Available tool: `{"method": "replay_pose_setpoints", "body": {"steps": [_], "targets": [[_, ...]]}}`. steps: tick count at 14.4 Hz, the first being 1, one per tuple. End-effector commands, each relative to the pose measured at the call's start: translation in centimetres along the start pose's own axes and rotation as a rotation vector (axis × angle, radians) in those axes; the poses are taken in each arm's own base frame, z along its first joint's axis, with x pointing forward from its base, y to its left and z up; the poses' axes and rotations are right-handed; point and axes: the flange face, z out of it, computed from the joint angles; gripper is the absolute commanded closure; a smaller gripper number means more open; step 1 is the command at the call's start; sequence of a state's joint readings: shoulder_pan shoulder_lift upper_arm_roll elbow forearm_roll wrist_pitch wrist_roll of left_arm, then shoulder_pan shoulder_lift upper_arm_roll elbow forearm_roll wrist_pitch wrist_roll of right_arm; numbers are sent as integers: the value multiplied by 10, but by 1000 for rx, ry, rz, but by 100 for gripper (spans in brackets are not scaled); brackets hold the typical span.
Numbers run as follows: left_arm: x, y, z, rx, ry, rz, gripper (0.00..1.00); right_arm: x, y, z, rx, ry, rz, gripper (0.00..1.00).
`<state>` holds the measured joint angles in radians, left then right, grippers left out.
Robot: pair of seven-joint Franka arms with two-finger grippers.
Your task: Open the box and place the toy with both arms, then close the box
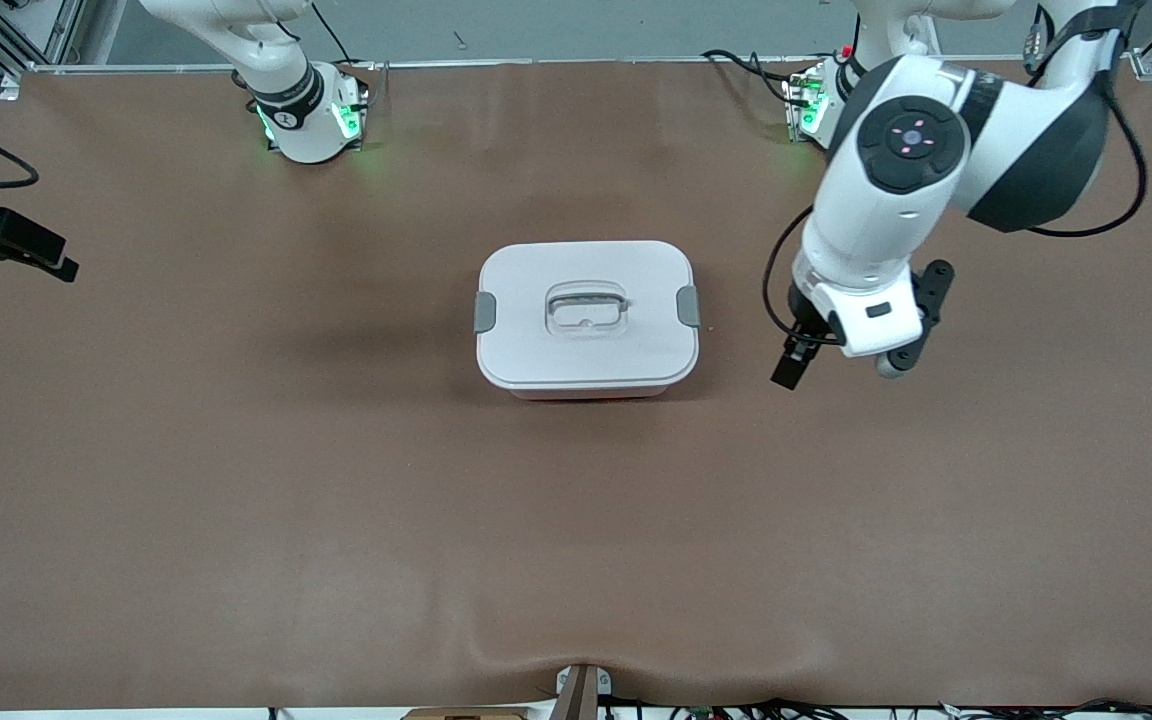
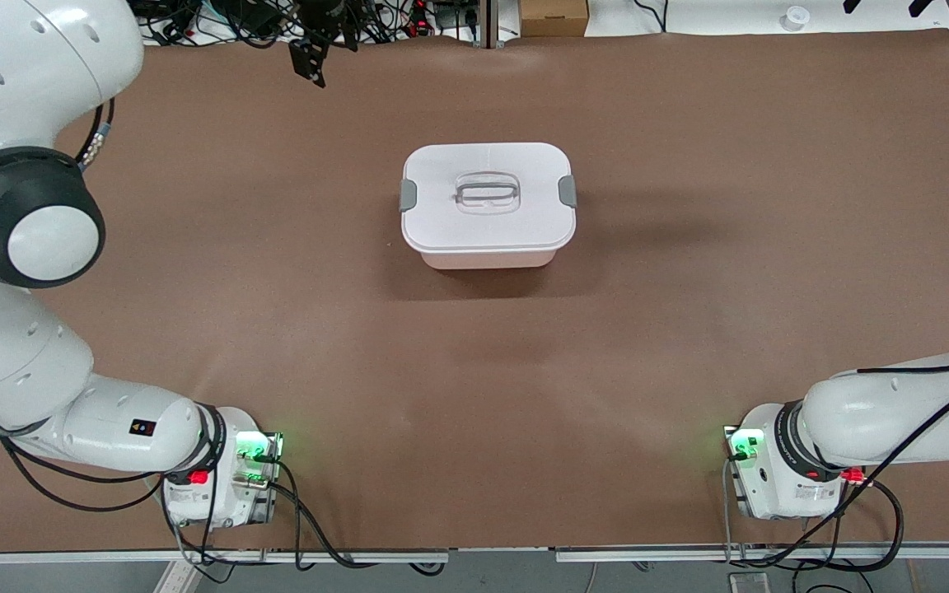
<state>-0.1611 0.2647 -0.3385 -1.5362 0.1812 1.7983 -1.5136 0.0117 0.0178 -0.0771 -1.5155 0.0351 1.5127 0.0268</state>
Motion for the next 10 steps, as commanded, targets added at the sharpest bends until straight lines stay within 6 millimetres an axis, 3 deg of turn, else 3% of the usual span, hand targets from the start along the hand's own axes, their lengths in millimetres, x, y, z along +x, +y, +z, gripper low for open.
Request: {"method": "replay_pose_setpoints", "body": {"steps": [1,10], "targets": [[17,-14,-24,-16,-4,63,0,2,0,-3,-16,1,-6,0],[94,-63,-55,62,20,422,0,1,-2,-2,-14,-2,-9,0]]}}
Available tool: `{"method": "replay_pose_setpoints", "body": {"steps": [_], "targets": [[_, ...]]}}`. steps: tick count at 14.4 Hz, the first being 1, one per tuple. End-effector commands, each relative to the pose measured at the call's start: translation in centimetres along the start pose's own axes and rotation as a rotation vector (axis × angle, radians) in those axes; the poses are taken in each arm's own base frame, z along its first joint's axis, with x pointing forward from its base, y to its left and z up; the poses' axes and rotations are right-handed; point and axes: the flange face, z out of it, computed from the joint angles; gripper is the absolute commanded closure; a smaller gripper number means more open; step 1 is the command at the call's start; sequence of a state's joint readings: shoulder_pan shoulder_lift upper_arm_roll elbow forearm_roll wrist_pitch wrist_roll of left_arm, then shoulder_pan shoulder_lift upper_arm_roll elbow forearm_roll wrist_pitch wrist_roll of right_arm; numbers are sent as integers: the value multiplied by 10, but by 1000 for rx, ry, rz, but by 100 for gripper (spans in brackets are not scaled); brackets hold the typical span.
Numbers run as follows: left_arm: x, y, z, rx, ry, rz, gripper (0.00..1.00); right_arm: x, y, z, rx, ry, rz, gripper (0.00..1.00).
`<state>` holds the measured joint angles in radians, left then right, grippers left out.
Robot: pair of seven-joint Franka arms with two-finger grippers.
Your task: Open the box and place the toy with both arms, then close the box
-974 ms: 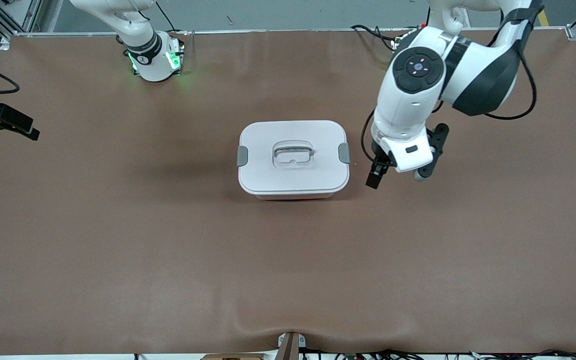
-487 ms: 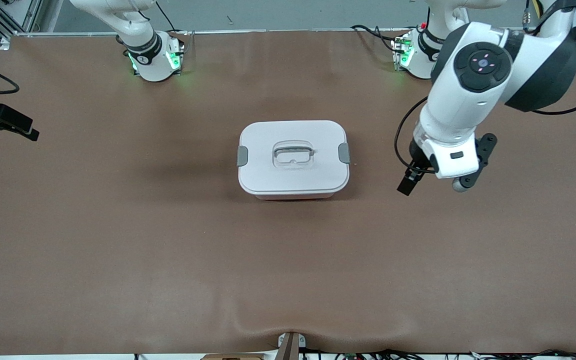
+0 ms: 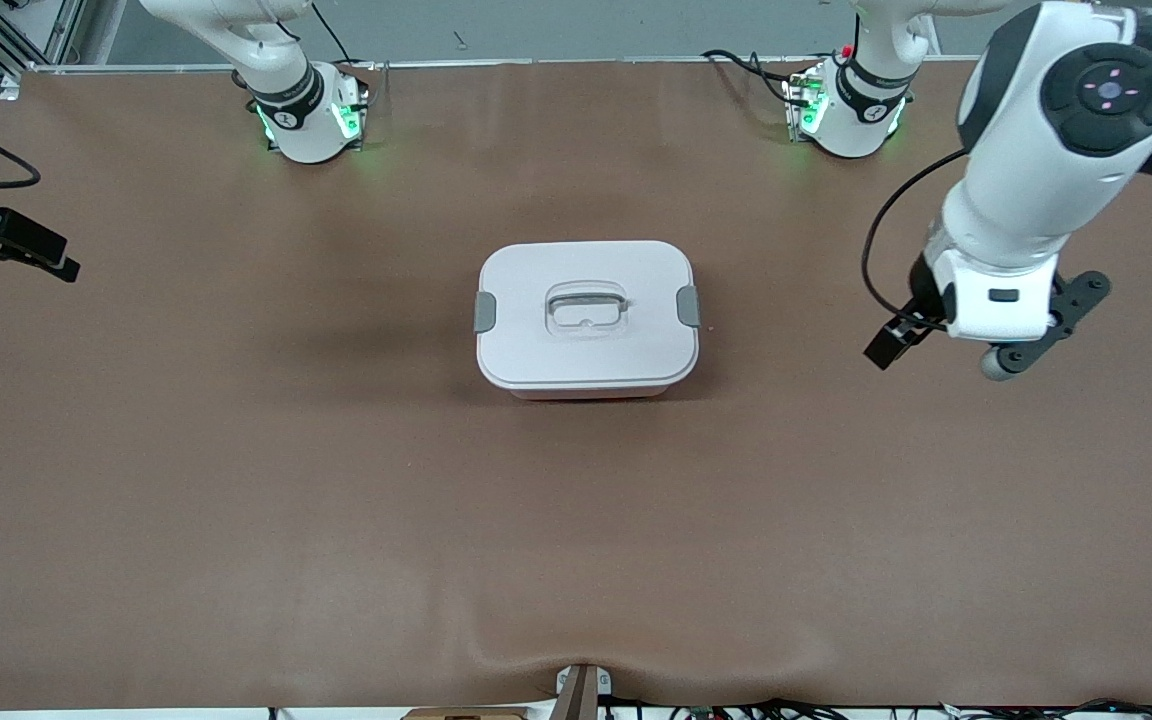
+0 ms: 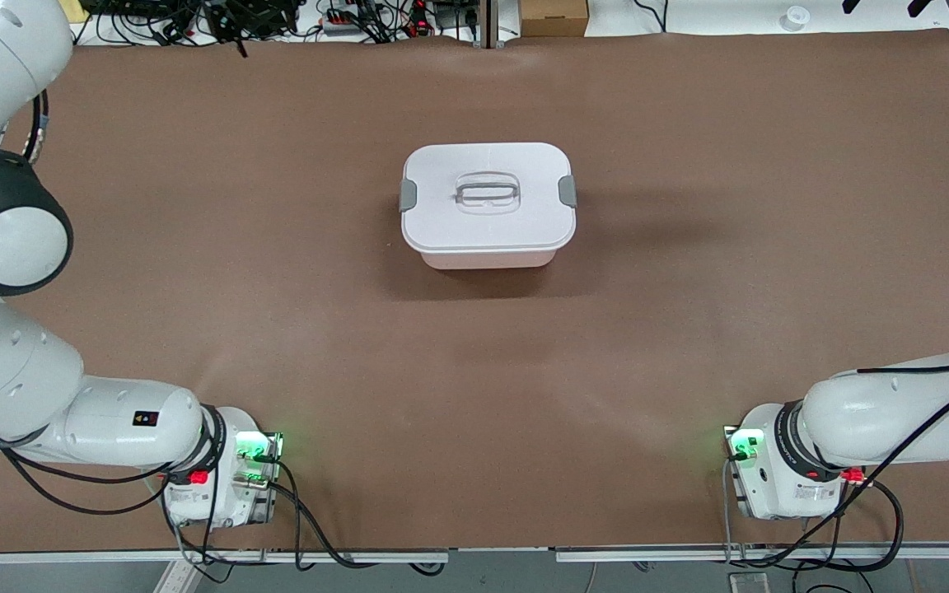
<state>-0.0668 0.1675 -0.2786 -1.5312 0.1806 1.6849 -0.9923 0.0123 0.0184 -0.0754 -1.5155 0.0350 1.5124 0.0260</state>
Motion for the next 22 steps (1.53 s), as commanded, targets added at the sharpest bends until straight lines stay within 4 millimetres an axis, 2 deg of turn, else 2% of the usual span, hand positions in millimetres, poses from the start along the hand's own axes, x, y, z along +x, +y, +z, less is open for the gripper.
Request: {"method": "replay_pose_setpoints", "body": {"steps": [1,4,7,10,12,14,15,17,22], "targets": [[10,-24,-11,16,-14,93,0,1,-1,-3,-14,-1,-6,0],[22,-41,-16,23,-15,182,0,1,-1,-3,-14,-1,-6,0],[24,-53,-27,15,-14,274,0,1,-1,-3,-13,-1,-6,0],[44,-80,-36,-127,-108,281,0,1,-1,-3,-13,0,-4,0],[58,-95,-35,-193,-144,302,0,1,-1,-3,-13,0,-4,0],[60,-98,-34,-194,-138,364,0,1,-1,-3,-11,0,-4,0],[66,-105,-32,-182,-135,371,0,1,-1,-3,-11,0,-4,0],[60,-107,-36,-101,-97,496,0,1,-2,-3,-11,-1,-6,0],[52,-114,-44,-77,-110,506,0,1,-2,-3,-8,0,-6,0]]}}
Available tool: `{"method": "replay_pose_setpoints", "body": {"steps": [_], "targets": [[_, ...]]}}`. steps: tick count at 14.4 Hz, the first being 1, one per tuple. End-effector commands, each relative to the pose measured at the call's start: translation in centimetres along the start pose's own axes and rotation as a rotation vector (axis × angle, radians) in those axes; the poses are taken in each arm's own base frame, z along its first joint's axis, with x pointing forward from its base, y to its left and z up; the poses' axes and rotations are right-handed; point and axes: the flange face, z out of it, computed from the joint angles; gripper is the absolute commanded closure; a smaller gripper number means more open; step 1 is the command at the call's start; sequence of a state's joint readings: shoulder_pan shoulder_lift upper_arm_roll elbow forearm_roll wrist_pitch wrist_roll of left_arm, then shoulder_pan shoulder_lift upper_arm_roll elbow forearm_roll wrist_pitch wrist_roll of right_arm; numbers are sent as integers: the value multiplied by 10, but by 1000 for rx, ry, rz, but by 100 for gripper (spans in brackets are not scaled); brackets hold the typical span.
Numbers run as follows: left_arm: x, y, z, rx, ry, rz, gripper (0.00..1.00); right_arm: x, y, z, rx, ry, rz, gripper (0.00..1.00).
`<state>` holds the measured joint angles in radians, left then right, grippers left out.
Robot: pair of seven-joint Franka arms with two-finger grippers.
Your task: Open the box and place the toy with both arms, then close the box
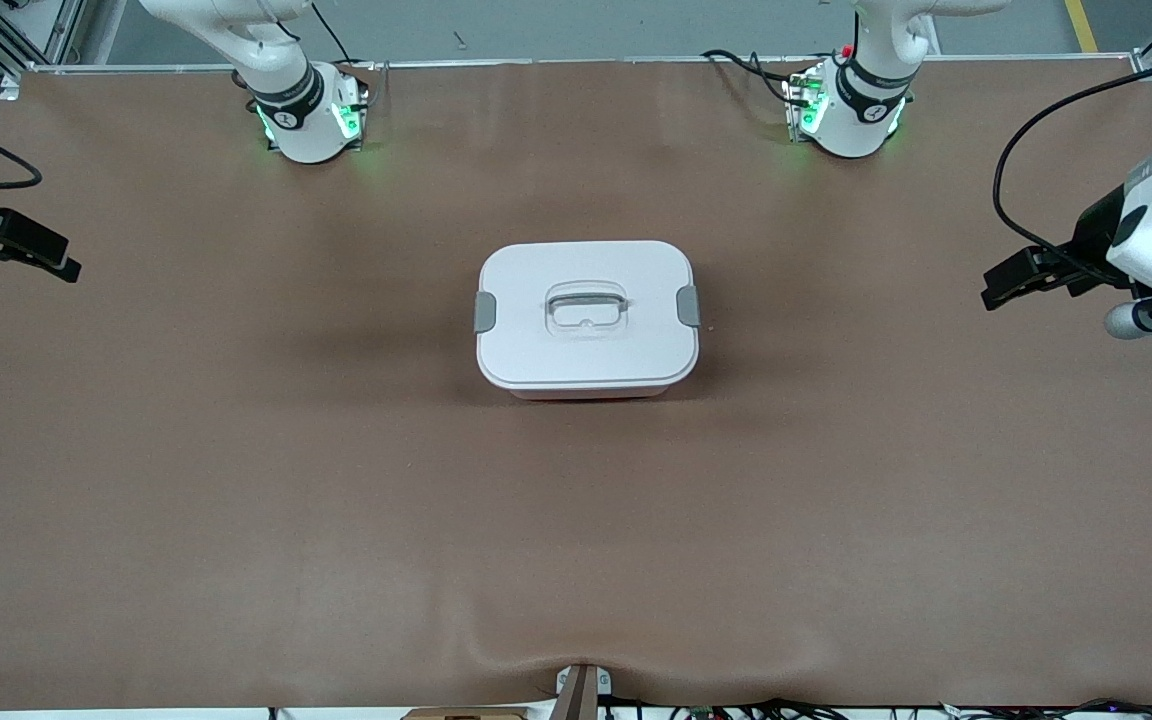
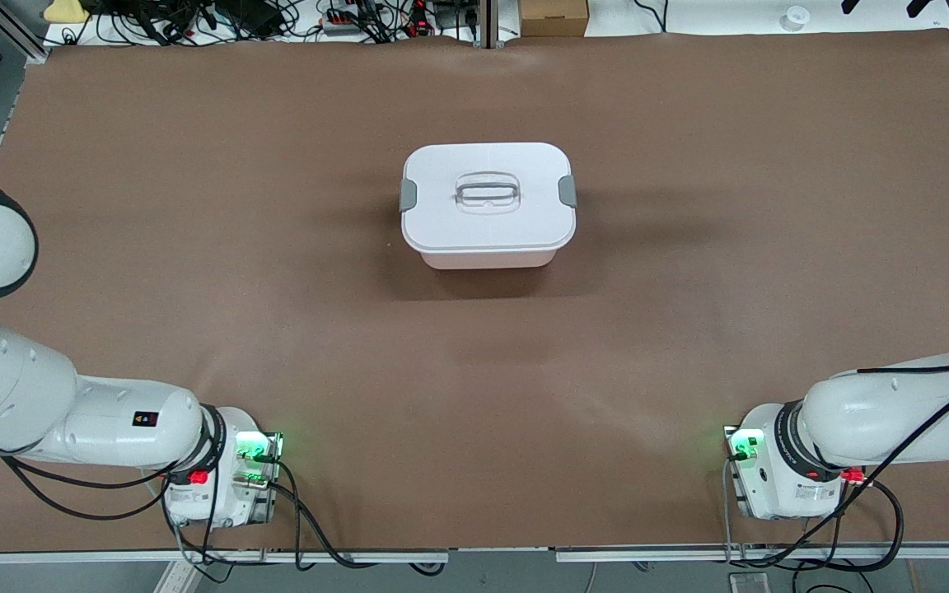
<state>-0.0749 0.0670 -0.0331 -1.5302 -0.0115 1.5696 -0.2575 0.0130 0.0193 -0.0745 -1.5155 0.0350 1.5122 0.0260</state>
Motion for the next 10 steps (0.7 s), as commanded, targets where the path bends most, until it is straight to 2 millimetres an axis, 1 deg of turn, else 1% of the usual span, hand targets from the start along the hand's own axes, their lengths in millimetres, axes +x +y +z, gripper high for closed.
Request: {"method": "replay_pose_setpoints", "body": {"steps": [1,2,4,6,7,10], "targets": [[-21,-3,-18,28,-7,25,0,1,-1,-3,-8,1,-4,0],[-28,-3,-20,33,-23,33,0,1,-1,-3,-6,1,-5,0],[-38,-4,-32,32,-16,44,0,1,-1,-3,-6,1,-5,0],[-47,-2,-36,35,-22,56,0,1,-1,-3,-6,1,-5,0],[-49,1,-33,37,-26,73,0,1,-1,-3,-6,1,-5,0],[-50,1,-36,36,-16,105,0,1,-2,-3,-5,1,-5,0]]}}
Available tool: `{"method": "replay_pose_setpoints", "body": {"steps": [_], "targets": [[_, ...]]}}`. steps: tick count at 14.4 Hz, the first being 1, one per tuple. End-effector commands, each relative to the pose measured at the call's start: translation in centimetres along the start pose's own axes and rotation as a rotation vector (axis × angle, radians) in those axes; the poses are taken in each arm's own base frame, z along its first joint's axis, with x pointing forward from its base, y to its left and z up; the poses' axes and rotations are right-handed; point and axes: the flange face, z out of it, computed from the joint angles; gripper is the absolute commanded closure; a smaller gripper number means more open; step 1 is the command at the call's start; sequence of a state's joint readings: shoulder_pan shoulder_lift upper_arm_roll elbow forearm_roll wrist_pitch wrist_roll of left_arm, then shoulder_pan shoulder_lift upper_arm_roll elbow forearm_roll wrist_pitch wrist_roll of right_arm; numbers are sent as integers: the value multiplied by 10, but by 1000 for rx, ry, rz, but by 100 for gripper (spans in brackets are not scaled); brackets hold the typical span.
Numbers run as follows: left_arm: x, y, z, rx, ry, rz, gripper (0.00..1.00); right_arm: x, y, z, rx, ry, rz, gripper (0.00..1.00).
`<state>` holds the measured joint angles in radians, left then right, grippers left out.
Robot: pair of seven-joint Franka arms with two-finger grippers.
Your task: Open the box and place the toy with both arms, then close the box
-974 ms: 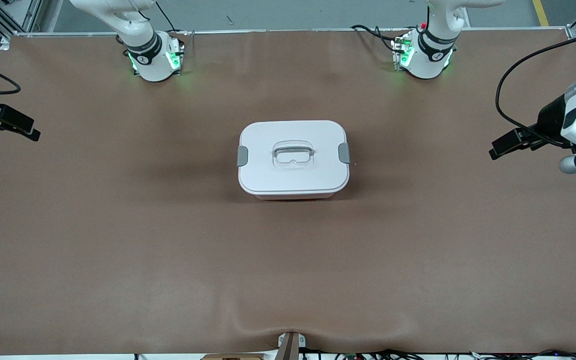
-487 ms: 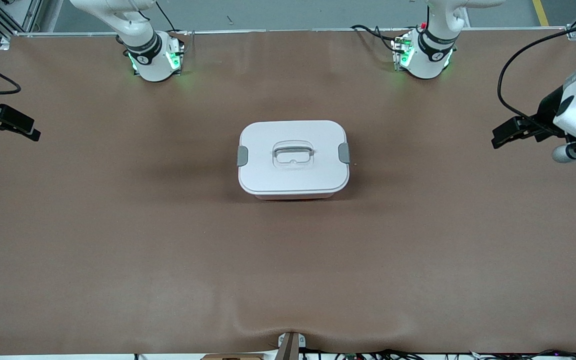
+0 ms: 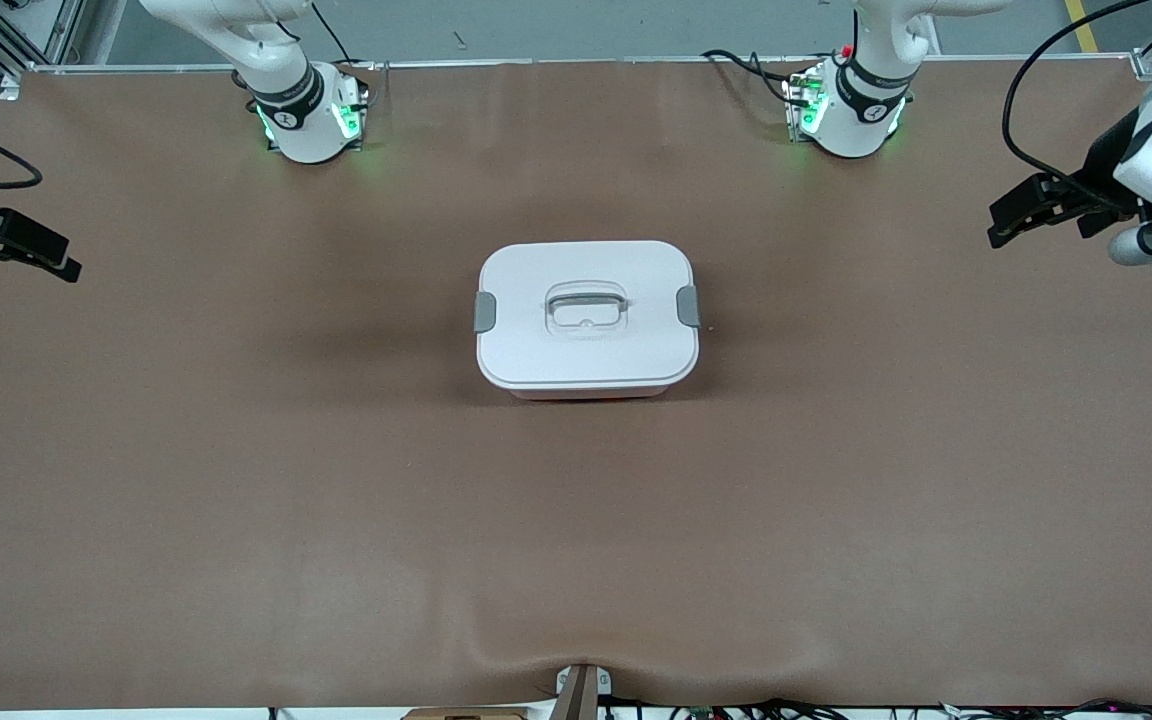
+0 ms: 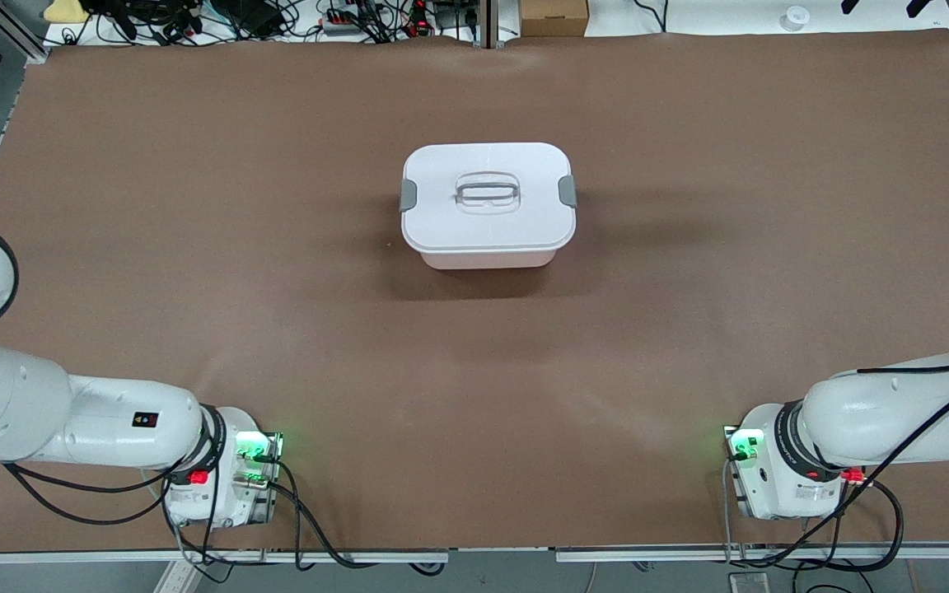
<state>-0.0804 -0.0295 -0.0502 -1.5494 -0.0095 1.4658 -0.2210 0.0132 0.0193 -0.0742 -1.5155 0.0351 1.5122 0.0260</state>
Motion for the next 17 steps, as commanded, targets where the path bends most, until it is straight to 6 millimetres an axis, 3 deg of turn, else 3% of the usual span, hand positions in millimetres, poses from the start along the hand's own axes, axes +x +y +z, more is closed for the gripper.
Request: {"method": "replay_pose_setpoints", "body": {"steps": [1,7,11,17], "targets": [[-6,-1,-2,22,18,71,0,1,-1,-3,-5,1,-4,0],[0,-3,-2,17,44,94,0,1,-1,-3,-5,1,-4,0],[13,-38,-1,8,70,43,0,1,-1,-3,-5,3,-4,0],[14,-43,-4,20,78,44,0,1,0,-4,-5,4,-1,0]]}}
